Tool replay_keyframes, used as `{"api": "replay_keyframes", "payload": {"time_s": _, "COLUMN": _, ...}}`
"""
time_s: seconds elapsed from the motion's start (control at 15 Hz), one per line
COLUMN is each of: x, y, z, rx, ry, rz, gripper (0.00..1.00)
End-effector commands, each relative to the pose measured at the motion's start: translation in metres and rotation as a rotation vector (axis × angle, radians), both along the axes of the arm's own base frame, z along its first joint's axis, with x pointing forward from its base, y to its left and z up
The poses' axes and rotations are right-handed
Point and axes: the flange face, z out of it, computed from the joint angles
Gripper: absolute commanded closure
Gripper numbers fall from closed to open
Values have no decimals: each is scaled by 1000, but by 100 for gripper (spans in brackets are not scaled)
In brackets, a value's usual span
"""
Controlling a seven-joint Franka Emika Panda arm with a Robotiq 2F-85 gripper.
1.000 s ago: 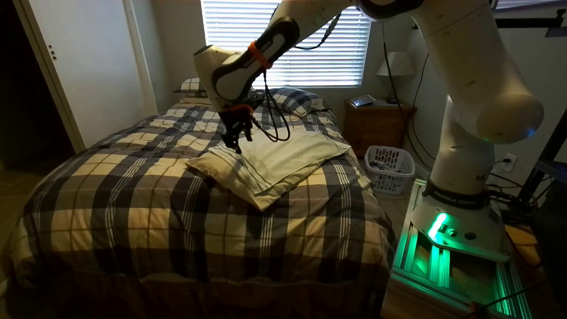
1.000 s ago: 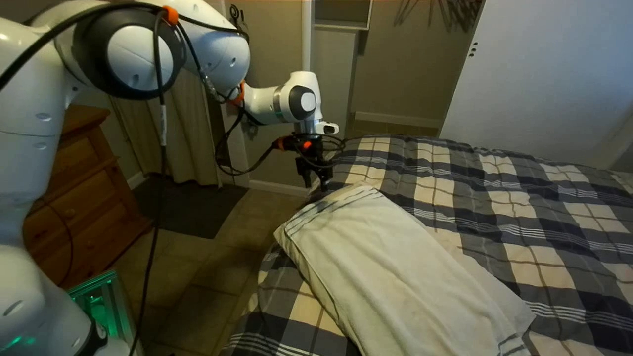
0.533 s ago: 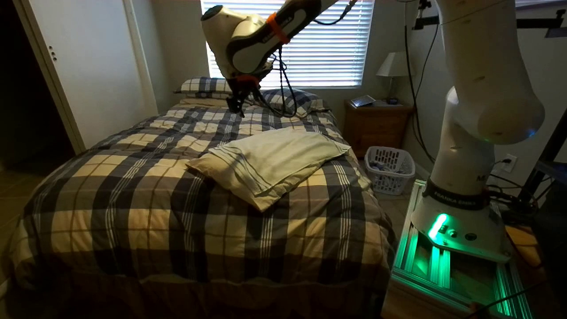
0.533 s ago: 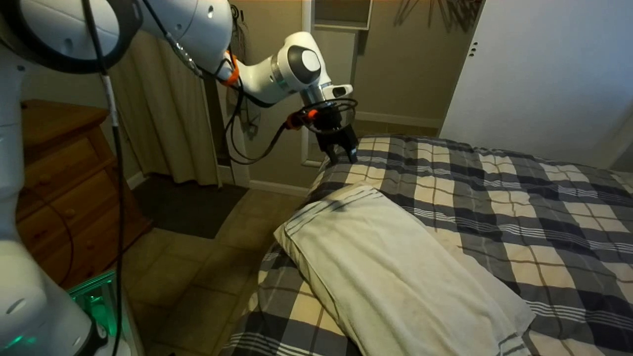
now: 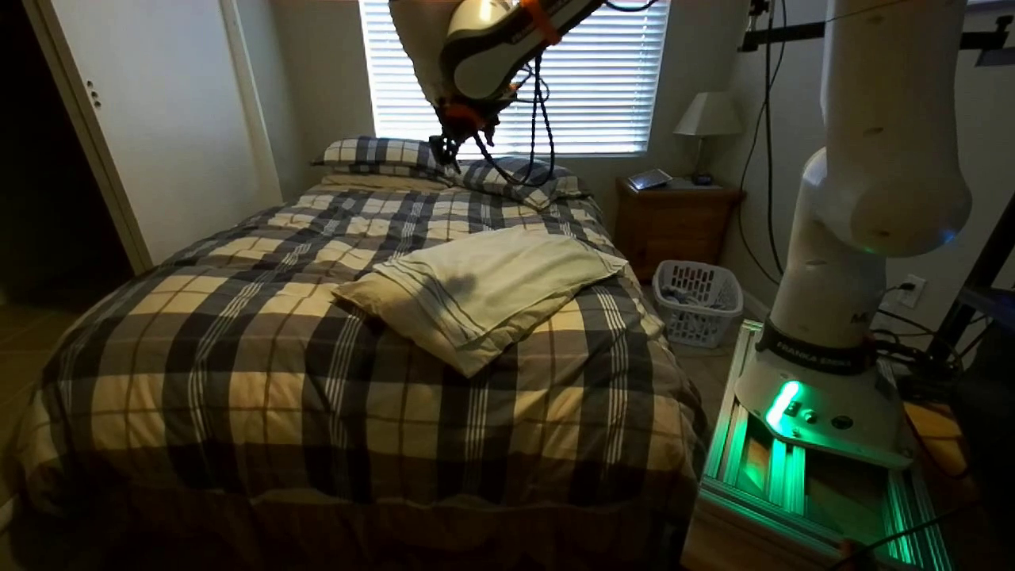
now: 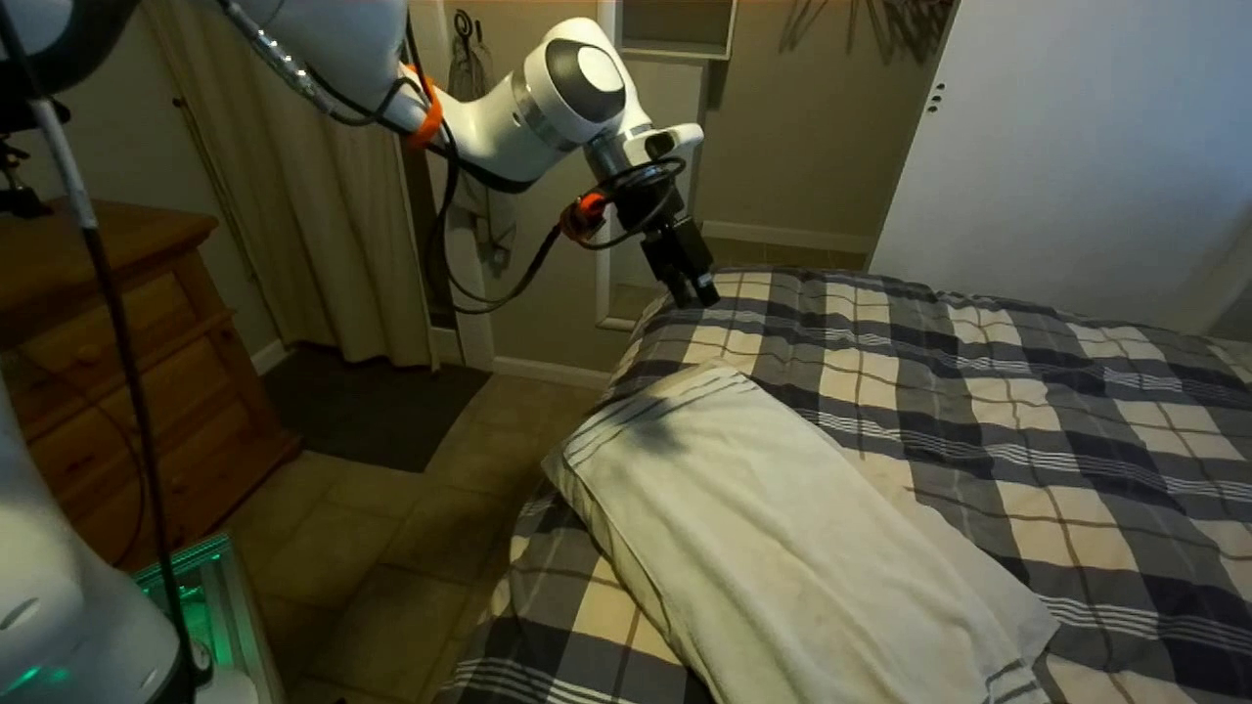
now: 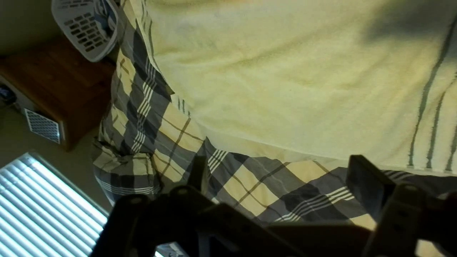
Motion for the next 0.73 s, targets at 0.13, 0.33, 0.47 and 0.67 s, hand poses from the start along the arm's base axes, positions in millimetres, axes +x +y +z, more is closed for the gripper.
{"api": "replay_keyframes", "payload": {"time_s": 0.13, "x": -34, "y": -25, "z": 8, "rx": 100, "ry": -68, "rz": -75, "gripper": 0}}
{"api": "replay_keyframes", "payload": {"time_s": 0.33, "x": -41, "y": -35, "z": 5, "rx": 140, "ry": -90, "rz": -84, "gripper": 0}}
{"api": "replay_keyframes", "payload": {"time_s": 0.47, "x": -27, "y": -35, "z": 5, "rx": 97, "ry": -60, "rz": -72, "gripper": 0}}
{"api": "replay_keyframes", "payload": {"time_s": 0.67, "x": -26, "y": -33, "z": 4, "rx": 98, "ry": -58, "rz": -68, "gripper": 0}}
